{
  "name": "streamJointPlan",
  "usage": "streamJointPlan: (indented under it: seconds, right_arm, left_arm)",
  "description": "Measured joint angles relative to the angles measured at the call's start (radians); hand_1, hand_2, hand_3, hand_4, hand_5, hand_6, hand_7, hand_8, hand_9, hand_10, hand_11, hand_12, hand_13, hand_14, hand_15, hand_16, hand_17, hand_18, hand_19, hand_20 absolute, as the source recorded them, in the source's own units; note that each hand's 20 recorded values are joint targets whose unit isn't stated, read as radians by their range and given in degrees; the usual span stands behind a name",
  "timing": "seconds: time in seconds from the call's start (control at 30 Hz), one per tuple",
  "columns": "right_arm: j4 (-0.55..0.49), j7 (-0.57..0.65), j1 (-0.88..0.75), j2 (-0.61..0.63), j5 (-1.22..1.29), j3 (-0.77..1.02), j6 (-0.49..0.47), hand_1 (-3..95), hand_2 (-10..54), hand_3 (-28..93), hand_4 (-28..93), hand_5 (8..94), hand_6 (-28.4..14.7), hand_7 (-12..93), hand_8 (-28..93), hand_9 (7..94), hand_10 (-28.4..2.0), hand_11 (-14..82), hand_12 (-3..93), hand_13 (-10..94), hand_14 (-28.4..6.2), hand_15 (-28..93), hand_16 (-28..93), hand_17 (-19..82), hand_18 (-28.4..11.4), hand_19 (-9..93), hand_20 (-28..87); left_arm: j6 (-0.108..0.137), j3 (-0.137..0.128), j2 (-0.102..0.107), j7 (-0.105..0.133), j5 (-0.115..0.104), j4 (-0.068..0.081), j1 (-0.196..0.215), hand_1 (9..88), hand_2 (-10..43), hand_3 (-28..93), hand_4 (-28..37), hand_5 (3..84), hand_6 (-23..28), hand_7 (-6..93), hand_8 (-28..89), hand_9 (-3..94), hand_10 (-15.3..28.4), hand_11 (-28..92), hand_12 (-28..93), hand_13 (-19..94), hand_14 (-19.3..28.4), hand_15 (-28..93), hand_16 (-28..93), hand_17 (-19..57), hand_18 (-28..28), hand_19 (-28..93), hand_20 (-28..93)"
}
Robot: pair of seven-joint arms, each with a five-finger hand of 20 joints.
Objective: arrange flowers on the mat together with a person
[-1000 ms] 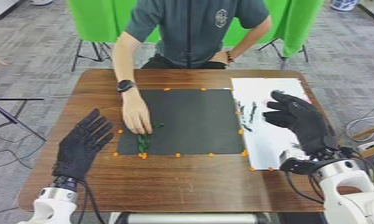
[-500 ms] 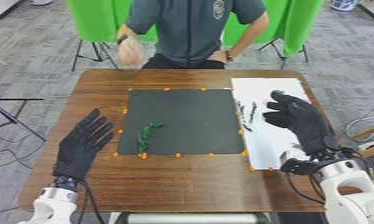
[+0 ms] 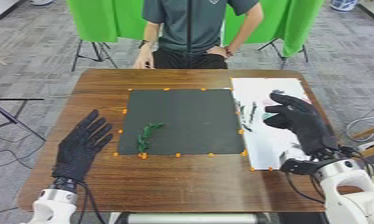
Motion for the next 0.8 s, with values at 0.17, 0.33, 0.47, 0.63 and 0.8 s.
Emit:
streamJointPlan:
  seconds: [0.17, 0.33, 0.47, 0.63, 0.8]
  right_arm:
    - [-0.011, 0.109, 0.037, 0.055, -0.287, -0.062, 0.131, 40.2, -9.5, 66, -28, 47.9, -2.9, 43, -19, 57.3, -12.1, 52.4, 30.4, 57, -10.4, 78, 21, 22, -20.7, 78, 44]
    - [-0.030, 0.215, 0.050, 0.164, -0.502, -0.057, 0.236, 48.1, -9.5, 42, -28, 51.3, -3.1, 42, -17, 59.5, -13.3, 54.7, 33.7, 59, -10.8, 77, 22, 24, -21.0, 80, 45]
    - [-0.061, 0.355, 0.042, 0.249, -0.686, -0.005, 0.161, 48.9, -9.5, 17, -21, 52.0, -3.4, 41, -16, 59.2, -13.6, 54.3, 36.1, 58, -11.4, 77, 23, 23, -21.5, 79, 45]
    - [-0.111, 0.588, 0.026, 0.326, -0.948, 0.041, -0.119, 45.4, -9.5, 9, -14, 52.2, -4.2, 39, -15, 58.3, -14.8, 56.0, 36.0, 57, -12.3, 77, 23, 22, -22.1, 79, 45]
    - [-0.123, 0.640, -0.017, 0.341, -1.100, 0.104, -0.287, 41.5, -9.5, 28, -24, 52.6, -4.6, 38, -14, 58.3, -15.2, 56.6, 35.5, 58, -12.5, 77, 22, 22, -22.3, 78, 44]
  left_arm:
    - [0.001, -0.001, 0.000, 0.006, 0.000, -0.001, 0.004, 29.1, -2.3, 68, -23.9, 29.7, 2.6, 20.0, -10, 25.9, 11.3, 18, 17, 21, 13.0, 24, 2, -10.1, 20.4, 43, 10]
    - [0.003, -0.001, 0.000, 0.008, 0.000, -0.001, 0.006, 29.2, -2.3, 67, -24.0, 29.7, 2.5, 20.1, -10, 25.7, 11.3, 18, 17, 21, 12.8, 23, 2, -10.1, 20.4, 43, 10]
    - [0.007, -0.001, 0.001, 0.011, 0.000, -0.002, 0.007, 29.1, -2.4, 68, -23.8, 29.8, 2.5, 20.1, -11, 25.7, 11.2, 18, 17, 21, 12.8, 23, 3, -10.2, 20.4, 43, 10]
    - [0.008, -0.005, 0.002, 0.011, 0.000, -0.003, 0.008, 29.0, -2.4, 68, -23.9, 29.7, 2.5, 20.2, -10, 25.7, 11.2, 18, 17, 21, 12.8, 23, 3, -10.2, 20.3, 43, 10]
    - [0.008, -0.009, 0.002, 0.011, 0.001, -0.003, 0.008, 29.0, -2.6, 68, -24.0, 29.8, 2.5, 19.9, -10, 25.7, 11.2, 18, 17, 21, 12.7, 22, 3, -10.2, 20.3, 43, 10]
